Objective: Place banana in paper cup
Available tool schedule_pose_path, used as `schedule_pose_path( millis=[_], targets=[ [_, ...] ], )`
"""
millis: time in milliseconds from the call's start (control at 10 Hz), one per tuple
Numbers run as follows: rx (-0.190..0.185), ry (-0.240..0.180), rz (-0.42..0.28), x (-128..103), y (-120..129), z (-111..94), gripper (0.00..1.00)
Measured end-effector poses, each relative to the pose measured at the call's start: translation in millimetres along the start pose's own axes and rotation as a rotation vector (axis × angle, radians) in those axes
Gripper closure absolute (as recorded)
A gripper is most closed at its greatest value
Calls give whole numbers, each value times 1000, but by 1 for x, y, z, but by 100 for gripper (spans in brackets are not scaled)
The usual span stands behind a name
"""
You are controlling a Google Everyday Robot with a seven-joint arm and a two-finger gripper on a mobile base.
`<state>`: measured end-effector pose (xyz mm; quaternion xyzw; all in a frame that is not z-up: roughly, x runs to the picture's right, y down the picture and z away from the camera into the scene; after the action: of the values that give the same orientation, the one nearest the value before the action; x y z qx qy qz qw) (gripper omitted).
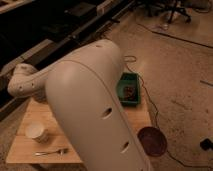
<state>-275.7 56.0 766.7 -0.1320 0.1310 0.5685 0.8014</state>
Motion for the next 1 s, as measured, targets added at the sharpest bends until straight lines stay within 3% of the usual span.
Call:
schedule_pose_path(
  millis=[100,300,500,800,1000],
  targets=[
    [-67,-24,9,1,-5,-1,100],
    [-241,-109,25,2,-11,-7,100],
    [-358,-151,42,3,-14,-9,100],
    [-467,-187,73,5,-14,-5,100],
    [-532,-244,97,3,-21,-3,100]
  ],
)
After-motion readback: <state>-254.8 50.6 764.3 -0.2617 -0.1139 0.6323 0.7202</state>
